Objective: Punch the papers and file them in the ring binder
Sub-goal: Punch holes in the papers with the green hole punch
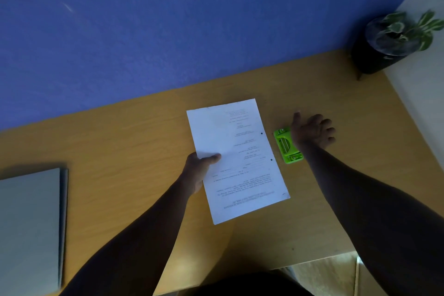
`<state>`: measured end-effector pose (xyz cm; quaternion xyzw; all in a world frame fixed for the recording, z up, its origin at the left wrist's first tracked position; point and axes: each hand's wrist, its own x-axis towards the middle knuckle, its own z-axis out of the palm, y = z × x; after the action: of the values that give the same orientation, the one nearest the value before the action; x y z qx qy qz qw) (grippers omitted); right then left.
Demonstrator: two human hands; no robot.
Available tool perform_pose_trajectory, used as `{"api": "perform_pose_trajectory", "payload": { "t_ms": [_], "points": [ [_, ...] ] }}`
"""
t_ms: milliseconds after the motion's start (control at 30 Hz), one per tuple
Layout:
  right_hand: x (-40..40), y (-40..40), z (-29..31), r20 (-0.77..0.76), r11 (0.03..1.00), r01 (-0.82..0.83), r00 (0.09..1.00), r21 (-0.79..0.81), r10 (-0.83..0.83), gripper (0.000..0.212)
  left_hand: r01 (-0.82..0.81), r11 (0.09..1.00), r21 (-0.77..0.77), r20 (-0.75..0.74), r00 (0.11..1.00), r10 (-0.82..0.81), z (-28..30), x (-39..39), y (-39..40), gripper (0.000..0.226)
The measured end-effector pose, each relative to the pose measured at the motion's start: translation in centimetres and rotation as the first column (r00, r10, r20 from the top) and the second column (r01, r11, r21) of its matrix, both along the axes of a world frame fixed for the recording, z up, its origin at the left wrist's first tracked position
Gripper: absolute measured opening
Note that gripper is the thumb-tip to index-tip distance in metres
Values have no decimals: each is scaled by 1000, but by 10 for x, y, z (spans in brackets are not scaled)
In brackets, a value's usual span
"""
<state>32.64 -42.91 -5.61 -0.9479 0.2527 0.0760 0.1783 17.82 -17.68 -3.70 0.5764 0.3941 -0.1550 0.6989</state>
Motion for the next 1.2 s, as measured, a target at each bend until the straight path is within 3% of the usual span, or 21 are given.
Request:
{"api": "perform_pose_trajectory", "payload": {
  "t_ms": [133, 267, 400, 567, 667, 767, 933, 1033, 1100, 1200],
  "points": [
    [-3, 11, 12, 83, 998, -54, 995, -27, 56, 66, 6, 1000, 22, 10, 1000, -6, 10, -2, 17, 32],
    [-9, 35, 31, 191, 967, -255, 949, 5, 250, 47, 33, 999, 37, 22, 999, -34, 23, -5, 34, 32],
    [-11, 79, 56, 238, 827, -547, 827, 133, 509, 33, 66, 993, 99, 24, 997, -69, 38, -8, 55, 32],
    [-24, 152, 103, 464, 518, -843, 520, 146, 717, 23, 127, 971, 204, 19, 991, -133, 56, -12, 82, 32],
    [-40, 202, 137, 512, 276, -961, 255, 36, 820, 23, 141, 953, 269, 13, 989, -150, 71, -18, 100, 30],
    [-55, 238, 161, 534, 84, -995, 45, -49, 844, 23, 172, 928, 330, 13, 982, -187, 83, -19, 112, 29],
    [-80, 281, 190, 324, -109, -982, -154, -154, 933, 30, 279, 818, 503, 10, 945, -328, 107, -22, 129, 31],
    [-91, 295, 195, 164, -204, -934, -259, -293, 952, 34, 328, 744, 582, -7, 917, -399, 117, -25, 141, 46],
    [-96, 300, 196, 70, -250, -902, -292, -352, 954, 36, 367, 672, 644, -34, 890, -454, 122, -26, 147, 58],
    [-103, 306, 204, 8, -258, -892, -281, -371, 960, 44, 410, 548, 729, -65, 839, -541, 133, -29, 152, 56]
  ]
}}
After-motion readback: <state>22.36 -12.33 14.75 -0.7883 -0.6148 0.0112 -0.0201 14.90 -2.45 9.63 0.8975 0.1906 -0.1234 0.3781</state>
